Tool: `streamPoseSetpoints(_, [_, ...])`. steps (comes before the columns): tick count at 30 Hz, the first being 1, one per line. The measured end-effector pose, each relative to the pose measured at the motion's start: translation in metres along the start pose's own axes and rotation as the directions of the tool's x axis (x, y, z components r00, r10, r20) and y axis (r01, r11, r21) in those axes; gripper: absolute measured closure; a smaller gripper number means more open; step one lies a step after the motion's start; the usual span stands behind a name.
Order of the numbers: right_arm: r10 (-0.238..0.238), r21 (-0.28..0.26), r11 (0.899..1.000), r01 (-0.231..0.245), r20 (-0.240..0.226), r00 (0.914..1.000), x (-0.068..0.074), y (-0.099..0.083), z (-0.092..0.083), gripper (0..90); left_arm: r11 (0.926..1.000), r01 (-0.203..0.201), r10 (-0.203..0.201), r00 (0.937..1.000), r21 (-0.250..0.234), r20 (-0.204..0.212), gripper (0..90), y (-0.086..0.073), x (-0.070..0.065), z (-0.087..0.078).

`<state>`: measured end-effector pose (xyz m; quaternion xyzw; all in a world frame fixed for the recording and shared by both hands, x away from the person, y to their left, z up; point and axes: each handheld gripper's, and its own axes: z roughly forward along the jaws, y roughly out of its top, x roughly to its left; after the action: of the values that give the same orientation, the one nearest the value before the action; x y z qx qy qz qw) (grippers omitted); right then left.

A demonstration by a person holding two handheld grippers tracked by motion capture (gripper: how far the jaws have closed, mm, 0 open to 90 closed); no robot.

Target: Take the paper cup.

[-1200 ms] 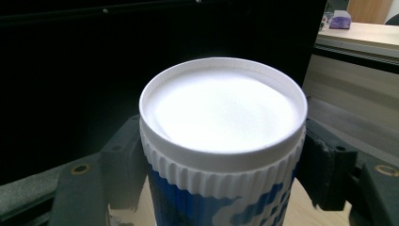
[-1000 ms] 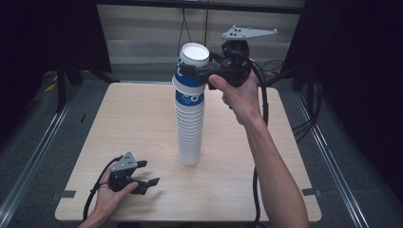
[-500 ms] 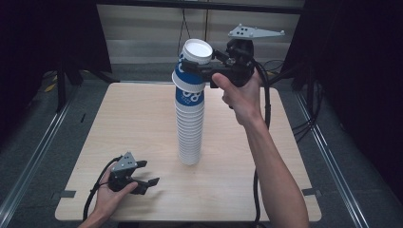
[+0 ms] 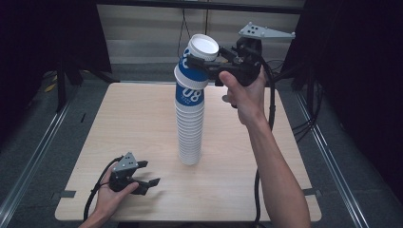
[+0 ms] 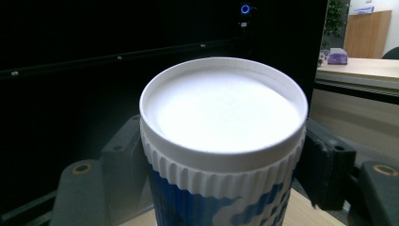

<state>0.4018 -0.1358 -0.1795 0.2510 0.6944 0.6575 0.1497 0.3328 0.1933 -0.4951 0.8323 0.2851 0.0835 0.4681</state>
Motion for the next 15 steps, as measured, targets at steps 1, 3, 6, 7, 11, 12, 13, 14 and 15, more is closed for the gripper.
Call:
streamPoseSetpoints(1, [0.0, 0.0, 1.0, 0.0, 0.0, 1.0, 0.0, 0.0, 0.0, 28.4, 1.0, 0.0, 0.0, 1.0, 0.0, 0.0, 17.5, 0.0, 0.0, 0.0])
streamPoseSetpoints(3, [0.0, -0.008, 1.0, 0.0, 0.0, 1.0, 0.0, 0.002, -0.003, 28.4, 1.0, -0.001, 0.001, 1.0, 0.001, -0.003, 17.5, 0.0, 0.001, -0.001])
streamPoseSetpoints(6, [0.011, -0.017, 1.0, -0.011, 0.001, 0.9999, -0.003, 0.002, -0.008, 28.5, 1.0, -0.003, 0.003, 1.0, 0.001, -0.002, 17.5, 0.0, 0.001, -0.001])
streamPoseSetpoints(7, [0.011, -0.017, 1.0, -0.011, 0.001, 0.9999, -0.003, 0.002, -0.008, 28.5, 1.0, -0.003, 0.003, 1.0, 0.001, -0.002, 17.5, 0.0, 0.001, -0.001])
streamPoseSetpoints(11, [0.024, -0.037, 0.999, -0.024, -0.002, 0.9997, -0.006, 0.003, -0.017, 28.6, 1.0, -0.001, 0.001, 1.0, 0.001, -0.002, 17.5, 0.0, 0.001, 0.001])
streamPoseSetpoints(12, [0.023, -0.038, 0.999, -0.023, 0.001, 0.9997, -0.006, 0.003, -0.018, 28.6, 1.0, -0.001, 0.001, 1.0, 0.0, -0.002, 17.5, 0.0, 0.001, 0.001])
streamPoseSetpoints(13, [0.023, -0.039, 0.999, -0.023, 0.003, 0.9997, -0.007, 0.003, -0.019, 28.6, 1.0, -0.001, 0.001, 1.0, 0.0, -0.002, 17.5, 0.0, 0.001, 0.001])
streamPoseSetpoints(14, [0.023, -0.039, 0.999, -0.023, 0.003, 0.9997, -0.007, 0.003, -0.019, 28.6, 1.0, -0.001, 0.001, 1.0, -0.001, -0.002, 17.5, 0.0, 0.001, 0.001])
streamPoseSetpoints(15, [0.024, -0.041, 0.999, -0.024, 0.003, 0.9997, -0.007, 0.003, -0.021, 28.6, 1.0, -0.001, 0.001, 1.0, 0.0, -0.002, 17.5, 0.0, 0.001, 0.001])
